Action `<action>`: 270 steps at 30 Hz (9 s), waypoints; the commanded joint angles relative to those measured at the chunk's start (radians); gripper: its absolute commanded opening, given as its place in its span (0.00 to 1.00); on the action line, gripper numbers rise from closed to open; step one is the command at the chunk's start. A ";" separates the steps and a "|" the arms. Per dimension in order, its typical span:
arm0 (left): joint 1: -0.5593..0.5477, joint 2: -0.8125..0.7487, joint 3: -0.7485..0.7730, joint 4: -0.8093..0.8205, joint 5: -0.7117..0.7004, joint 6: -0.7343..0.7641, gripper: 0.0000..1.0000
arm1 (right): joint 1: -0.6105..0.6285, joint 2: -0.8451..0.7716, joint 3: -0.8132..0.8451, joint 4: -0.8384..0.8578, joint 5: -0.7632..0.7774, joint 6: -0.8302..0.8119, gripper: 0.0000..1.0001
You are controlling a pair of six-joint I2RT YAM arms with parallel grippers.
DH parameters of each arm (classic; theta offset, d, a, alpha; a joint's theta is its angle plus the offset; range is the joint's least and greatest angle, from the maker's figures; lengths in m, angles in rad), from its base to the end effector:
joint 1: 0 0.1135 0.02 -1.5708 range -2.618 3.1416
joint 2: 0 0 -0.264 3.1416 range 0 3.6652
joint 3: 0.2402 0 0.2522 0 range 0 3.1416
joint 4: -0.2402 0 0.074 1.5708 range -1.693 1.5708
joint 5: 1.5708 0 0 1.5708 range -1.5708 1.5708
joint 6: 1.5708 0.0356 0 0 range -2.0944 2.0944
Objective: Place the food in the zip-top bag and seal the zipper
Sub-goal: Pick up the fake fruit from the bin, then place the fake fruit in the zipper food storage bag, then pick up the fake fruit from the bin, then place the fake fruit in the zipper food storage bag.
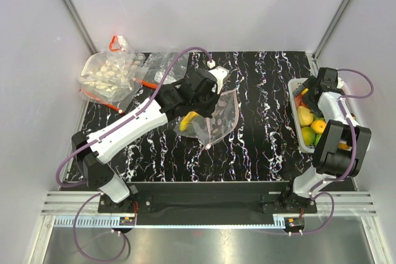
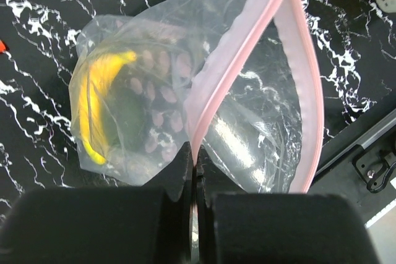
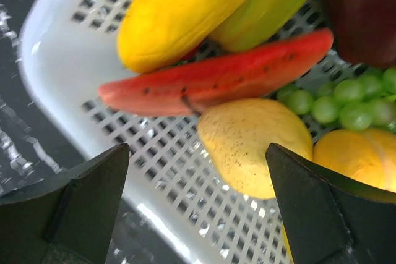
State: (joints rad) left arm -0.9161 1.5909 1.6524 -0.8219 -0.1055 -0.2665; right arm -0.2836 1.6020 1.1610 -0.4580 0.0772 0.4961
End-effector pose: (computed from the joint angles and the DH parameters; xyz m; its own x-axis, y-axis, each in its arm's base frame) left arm 0.2133 -0.2717 0.3770 -0.6004 0.3520 -0.7181 0.6056 0.7865 -0.1208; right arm 0.3290 -0.0988 0.2414 -0.5061 0.6418 -0.5761 0.6436 0.7257 0.2432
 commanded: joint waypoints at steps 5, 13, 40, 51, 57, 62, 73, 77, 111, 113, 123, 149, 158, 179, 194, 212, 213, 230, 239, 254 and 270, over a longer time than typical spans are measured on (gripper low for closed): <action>0.002 -0.009 0.069 0.043 0.041 0.033 0.00 | -0.002 0.047 -0.009 -0.053 0.118 -0.017 1.00; 0.002 -0.031 0.032 0.075 0.061 0.033 0.00 | -0.002 -0.057 -0.073 -0.057 0.127 -0.002 1.00; -0.026 0.059 0.249 -0.100 -0.023 0.036 0.00 | -0.002 -0.378 -0.072 -0.139 0.072 -0.065 0.67; -0.040 0.260 0.512 -0.259 -0.206 0.035 0.00 | 0.004 -0.612 0.020 -0.185 -0.474 -0.065 0.60; -0.040 0.265 0.512 -0.261 -0.181 0.024 0.00 | 0.148 -0.700 0.042 -0.159 -0.626 -0.027 0.58; -0.040 0.270 0.611 -0.325 -0.154 0.020 0.00 | 0.326 -0.720 0.060 -0.131 -0.645 -0.010 0.58; -0.038 0.300 0.698 -0.384 -0.178 0.027 0.00 | 0.432 -0.703 0.135 -0.045 -0.737 0.064 0.56; -0.023 0.300 0.689 -0.395 -0.223 0.035 0.00 | 0.466 -0.683 0.143 -0.002 -0.732 0.091 0.55; 0.108 0.141 0.606 -0.384 -0.115 0.018 0.00 | 0.814 -0.274 0.198 0.153 -0.297 0.056 0.68; 0.115 0.144 0.592 -0.375 -0.099 0.018 0.00 | 0.822 -0.267 0.198 0.150 -0.286 0.042 0.85; 0.160 0.116 0.439 -0.281 -0.062 0.006 0.00 | 0.833 -0.336 0.230 0.013 -0.206 0.013 0.86; 0.169 -0.135 0.027 0.082 -0.103 0.021 0.00 | 0.052 -0.324 0.062 -0.196 0.026 0.022 0.87; 0.169 -0.173 0.003 0.101 -0.097 0.029 0.00 | 0.047 -0.272 0.037 -0.245 0.280 0.143 1.00; 0.128 -0.131 0.014 0.084 -0.123 0.016 0.00 | -0.095 -0.140 -0.196 -0.047 0.322 0.203 1.00; 0.123 -0.124 0.026 0.073 -0.143 0.024 0.00 | -0.100 -0.048 -0.196 0.045 0.210 0.171 0.96; 0.085 -0.135 0.033 0.069 -0.169 0.032 0.00 | -0.100 -0.438 -0.140 -0.050 -0.105 -0.008 0.58; 0.082 -0.134 0.032 0.069 -0.172 0.032 0.00 | -0.100 -0.447 -0.132 -0.060 -0.122 -0.019 0.57; 0.051 -0.055 0.070 0.030 -0.106 0.036 0.00 | 0.256 -0.600 0.034 -0.070 -0.606 -0.079 0.47; 0.052 -0.063 0.073 0.027 -0.118 0.033 0.00 | 0.541 -0.584 0.080 -0.024 -0.657 -0.149 0.47; 0.057 -0.108 0.064 0.033 -0.143 0.004 0.00 | 0.819 -0.412 0.071 0.237 -0.547 -0.105 0.45; 0.138 -0.120 0.069 0.033 -0.060 -0.025 0.00 | 0.850 -0.392 0.049 0.289 -0.364 -0.097 1.00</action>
State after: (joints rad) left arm -0.7933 1.5089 1.6756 -0.8219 -0.2081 -0.2810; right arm 0.5556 1.2625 1.2053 -0.2207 -0.3244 0.4007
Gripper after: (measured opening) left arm 0.012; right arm 0.993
